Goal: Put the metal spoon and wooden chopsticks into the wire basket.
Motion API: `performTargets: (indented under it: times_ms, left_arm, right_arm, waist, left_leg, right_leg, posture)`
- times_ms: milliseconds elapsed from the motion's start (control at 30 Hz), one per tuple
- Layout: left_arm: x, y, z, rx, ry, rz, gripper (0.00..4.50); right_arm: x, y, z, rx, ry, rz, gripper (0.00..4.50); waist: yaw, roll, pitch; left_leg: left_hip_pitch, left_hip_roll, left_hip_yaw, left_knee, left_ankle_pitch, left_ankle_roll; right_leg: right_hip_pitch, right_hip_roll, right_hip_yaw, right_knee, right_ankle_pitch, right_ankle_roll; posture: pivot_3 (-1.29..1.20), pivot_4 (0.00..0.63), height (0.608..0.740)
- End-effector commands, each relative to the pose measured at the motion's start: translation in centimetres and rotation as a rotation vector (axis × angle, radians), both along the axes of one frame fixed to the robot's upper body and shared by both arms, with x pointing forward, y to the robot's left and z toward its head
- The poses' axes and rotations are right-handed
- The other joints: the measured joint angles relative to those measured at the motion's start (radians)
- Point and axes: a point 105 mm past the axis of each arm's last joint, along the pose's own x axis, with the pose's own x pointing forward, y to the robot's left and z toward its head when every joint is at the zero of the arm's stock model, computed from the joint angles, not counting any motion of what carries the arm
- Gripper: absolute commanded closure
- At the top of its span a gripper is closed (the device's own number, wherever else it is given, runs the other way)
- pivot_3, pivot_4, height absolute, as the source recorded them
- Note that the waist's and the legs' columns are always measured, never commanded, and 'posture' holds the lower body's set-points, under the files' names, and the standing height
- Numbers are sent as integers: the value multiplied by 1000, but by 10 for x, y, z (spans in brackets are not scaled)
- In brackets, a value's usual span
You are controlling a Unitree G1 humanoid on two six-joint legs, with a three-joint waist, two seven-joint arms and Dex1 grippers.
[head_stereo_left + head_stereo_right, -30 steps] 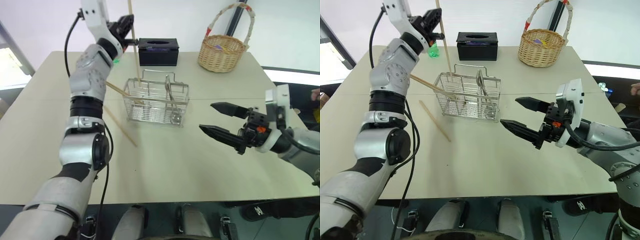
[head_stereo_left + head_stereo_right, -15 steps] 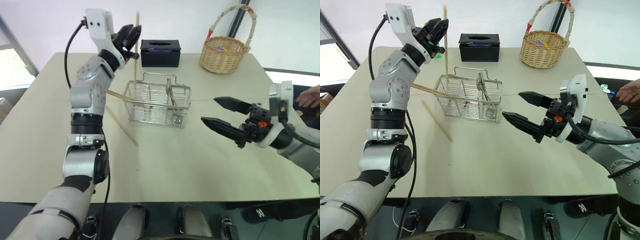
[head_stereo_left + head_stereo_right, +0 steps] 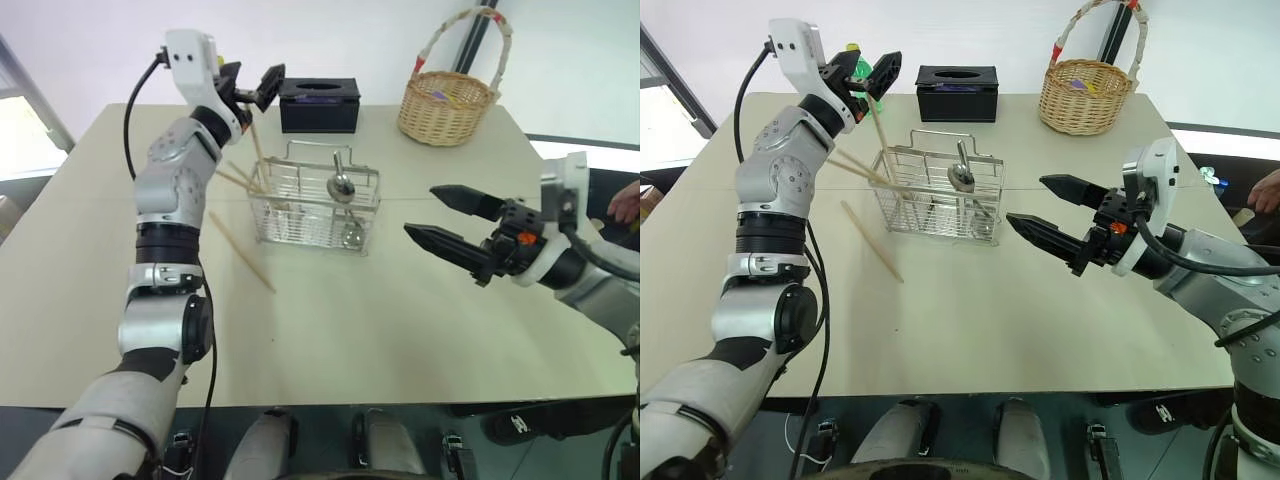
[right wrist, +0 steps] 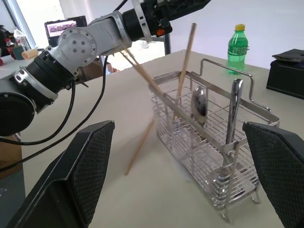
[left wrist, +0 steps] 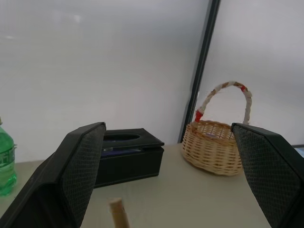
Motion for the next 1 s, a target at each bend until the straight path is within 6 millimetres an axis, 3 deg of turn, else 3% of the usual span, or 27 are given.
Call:
performTargets:
  times_ms: [33,333,500,600,667,733,867,1000]
  left_arm:
    - [-4,11,37,-11,-107,31,49]
    - [-12,31,63,-37,-140,65,49]
    - [-15,73,69,-87,-2,267,49]
    - [-18,116,57,-125,142,544,49]
    - [-22,129,39,-133,256,657,49]
    - [-25,136,0,-144,474,747,49]
    - [-33,126,-59,-134,752,787,49]
    - [-39,114,-98,-106,903,795,49]
  right_arm:
    - [1,1,10,7,-50,10,0]
    - [5,1,9,-13,-65,15,0]
    - [3,-1,8,-18,-70,19,0]
    - [1,-1,3,-31,-57,33,0]
    - [0,0,1,-30,-52,42,0]
    - [2,1,1,-23,-52,50,0]
    - [4,7,1,-5,-53,65,0]
    - [3,13,-2,-5,-46,85,0]
  waist:
    - [-1,0,0]
    - [-1,0,0]
    - [-4,1,1]
    - [-2,0,1]
    - [-2,0,1]
    - [0,0,1]
    - [1,0,0]
    - [0,-3,2]
  left_leg:
    - [0,0,0,0,0,0]
    - [0,0,0,0,0,0]
    - [0,0,0,-1,0,0]
    - [0,1,0,-1,0,0]
    - [1,1,0,-1,0,0]
    - [1,0,0,-1,0,0]
    - [2,0,-1,0,0,0]
    - [0,0,-1,0,1,-2]
  right_leg:
    - [0,0,0,0,0,0]
    - [0,0,0,-1,0,0]
    - [-1,1,1,0,0,0]
    - [-1,1,1,0,0,0]
    - [-1,1,1,0,0,0]
    - [-1,1,1,1,0,0]
    - [1,1,1,1,0,0]
    - [-1,2,1,2,0,0]
  posture:
    - [0,150,661]
    - [0,150,661]
    - [0,150,661]
    - [0,150,661]
    - [0,150,661]
    - [0,150,661]
    - [0,150,661]
    - [0,150,661]
